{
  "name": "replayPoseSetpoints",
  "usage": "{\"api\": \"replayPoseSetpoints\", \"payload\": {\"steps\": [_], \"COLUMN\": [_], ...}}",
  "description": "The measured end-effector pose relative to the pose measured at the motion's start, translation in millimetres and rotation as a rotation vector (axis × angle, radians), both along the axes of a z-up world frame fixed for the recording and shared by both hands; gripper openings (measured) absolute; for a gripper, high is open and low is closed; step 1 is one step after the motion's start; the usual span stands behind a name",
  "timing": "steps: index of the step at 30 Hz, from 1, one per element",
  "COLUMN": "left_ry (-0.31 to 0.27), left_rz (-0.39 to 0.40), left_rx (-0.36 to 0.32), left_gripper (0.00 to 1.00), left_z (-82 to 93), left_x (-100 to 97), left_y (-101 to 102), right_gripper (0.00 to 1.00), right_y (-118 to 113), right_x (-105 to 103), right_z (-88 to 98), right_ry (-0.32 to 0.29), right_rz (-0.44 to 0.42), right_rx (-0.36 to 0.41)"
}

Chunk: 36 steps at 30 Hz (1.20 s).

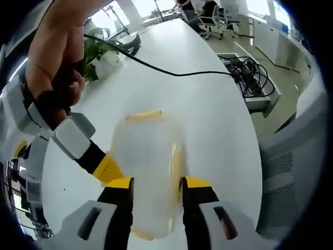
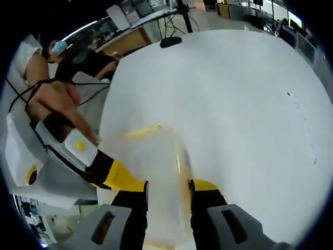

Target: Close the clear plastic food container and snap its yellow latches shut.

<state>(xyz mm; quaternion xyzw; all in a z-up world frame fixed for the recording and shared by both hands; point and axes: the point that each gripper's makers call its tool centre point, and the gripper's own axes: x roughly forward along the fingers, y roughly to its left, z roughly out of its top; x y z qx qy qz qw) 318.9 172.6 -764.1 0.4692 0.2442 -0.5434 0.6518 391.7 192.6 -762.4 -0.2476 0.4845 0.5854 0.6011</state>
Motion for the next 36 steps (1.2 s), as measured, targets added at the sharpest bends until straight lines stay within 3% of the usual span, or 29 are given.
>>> {"api": "replayPoseSetpoints", "payload": {"steps": [1,6,9,15,19,29,36], "left_ry": [0.041,0.056,0.088,0.1,0.162,0.183,0.201], "left_rz": [0.028,-0.015,-0.007,0.01,0.046,0.042,0.044], "left_rx": [-0.007,0.018,0.019,0.029,0.009,0.01,0.014], "left_gripper": [0.36,0.46,0.48,0.55,0.62,0.75,0.79], "left_z": [-0.4,1.1,1.6,3.4,2.7,2.3,-0.8], "left_x": [-3.2,-4.8,-4.1,8.7,13.7,26.3,30.1], "left_y": [1,7,13,26,31,36,37], "right_gripper": [0.28,0.32,0.34,0.42,0.47,0.55,0.62], "right_y": [0,-7,-13,-27,-32,-44,-48], "right_x": [1,3,0,-4,-8,-26,-40], "right_z": [2.6,8.7,9.7,8.4,8.5,3.4,1.8], "right_ry": [0.001,-0.039,-0.061,-0.102,-0.114,-0.135,-0.137], "right_rz": [-0.007,-0.004,-0.005,-0.008,-0.007,0.004,0.008], "right_rx": [0.005,-0.005,-0.007,-0.031,-0.037,-0.057,-0.057]}}
